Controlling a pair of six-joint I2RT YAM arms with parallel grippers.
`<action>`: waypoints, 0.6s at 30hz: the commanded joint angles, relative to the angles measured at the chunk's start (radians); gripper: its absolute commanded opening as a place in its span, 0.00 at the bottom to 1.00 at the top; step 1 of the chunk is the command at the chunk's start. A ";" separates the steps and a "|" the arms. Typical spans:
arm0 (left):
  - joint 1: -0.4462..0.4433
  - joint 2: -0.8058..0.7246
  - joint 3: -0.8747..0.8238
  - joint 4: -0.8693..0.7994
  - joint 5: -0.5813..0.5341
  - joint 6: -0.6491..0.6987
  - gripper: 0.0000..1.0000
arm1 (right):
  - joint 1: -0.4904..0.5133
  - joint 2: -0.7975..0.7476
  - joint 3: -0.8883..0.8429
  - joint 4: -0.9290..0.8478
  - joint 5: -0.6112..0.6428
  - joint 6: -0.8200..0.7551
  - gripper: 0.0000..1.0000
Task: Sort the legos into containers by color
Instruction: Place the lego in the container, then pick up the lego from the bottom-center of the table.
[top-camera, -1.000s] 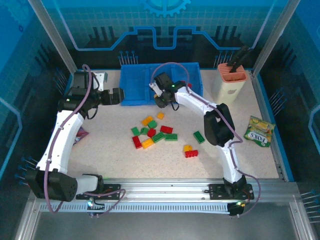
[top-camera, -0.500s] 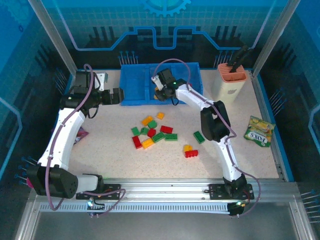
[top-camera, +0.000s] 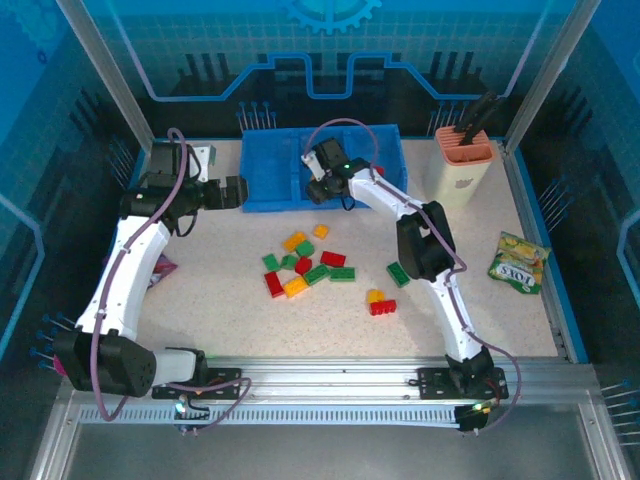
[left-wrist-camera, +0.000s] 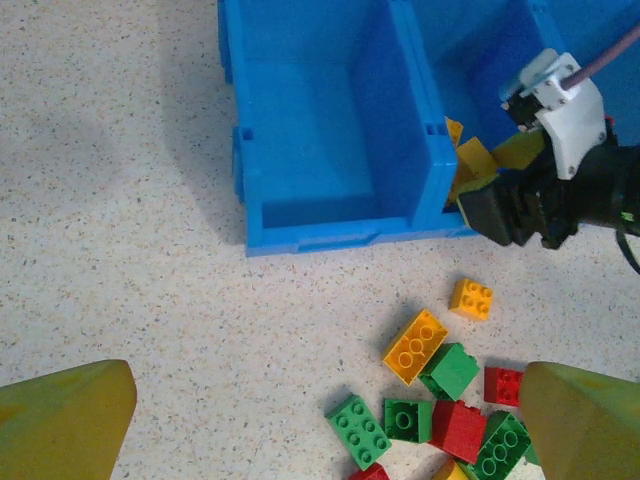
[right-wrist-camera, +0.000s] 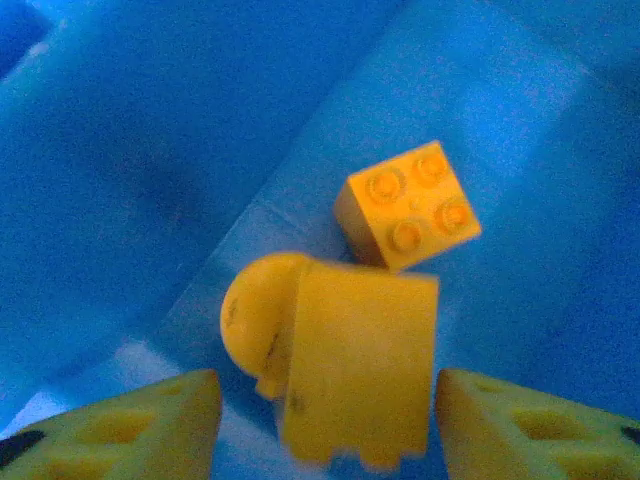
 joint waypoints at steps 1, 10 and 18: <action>0.010 0.011 0.031 -0.021 0.006 0.009 0.99 | -0.005 -0.172 -0.082 -0.052 -0.070 -0.039 0.68; 0.015 -0.004 0.037 -0.018 0.029 0.002 0.99 | 0.013 -0.538 -0.385 -0.146 -0.205 -0.118 0.65; 0.015 -0.030 0.038 -0.017 0.061 -0.004 0.99 | 0.026 -0.894 -0.856 -0.297 -0.439 -0.429 0.84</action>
